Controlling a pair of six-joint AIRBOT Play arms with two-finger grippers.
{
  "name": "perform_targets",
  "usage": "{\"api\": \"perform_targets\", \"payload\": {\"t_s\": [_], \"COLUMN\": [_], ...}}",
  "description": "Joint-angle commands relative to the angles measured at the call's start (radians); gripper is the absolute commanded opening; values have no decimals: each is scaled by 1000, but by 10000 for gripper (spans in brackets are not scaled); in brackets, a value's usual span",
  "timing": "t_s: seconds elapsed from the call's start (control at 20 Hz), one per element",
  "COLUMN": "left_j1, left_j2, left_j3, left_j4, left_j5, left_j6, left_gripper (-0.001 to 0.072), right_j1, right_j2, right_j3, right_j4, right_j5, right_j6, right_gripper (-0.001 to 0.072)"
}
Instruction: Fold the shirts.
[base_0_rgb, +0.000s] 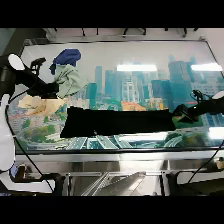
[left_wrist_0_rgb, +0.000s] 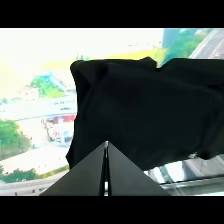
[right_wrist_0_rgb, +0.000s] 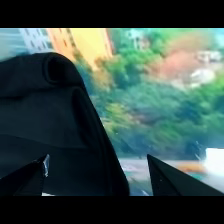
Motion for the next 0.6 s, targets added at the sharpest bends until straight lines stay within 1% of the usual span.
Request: {"api": "perform_targets", "payload": {"t_s": [0.0,0.15,0.3,0.35,0.4,0.45,0.55], "left_j1": [-24,-69,-129,-148,-167,-188,-220], "left_j2": [91,106,105,105,106,105,106], "left_j3": [0,0,-31,-48,-69,-90,-140], "left_j4": [-2,-3,-2,-3,-3,-1,-2], "left_j5": [6,2,37,46,57,61,82], "left_j6": [10,10,10,9,9,10,10], "left_gripper": [17,17,17,17,17,17,17], "right_j1": [-50,-30,29,55,74,79,68], "right_j2": [-71,-129,-164,-166,-164,-154,-98], "right_j3": [-16,-16,-28,-35,-36,-36,-36], "right_j4": [205,206,209,213,214,214,214], "right_j5": [35,33,40,36,35,32,-10], "right_j6": [-132,-146,-163,-172,-181,-212,-191], "right_gripper": [705,705,704,653,410,13,23]}}
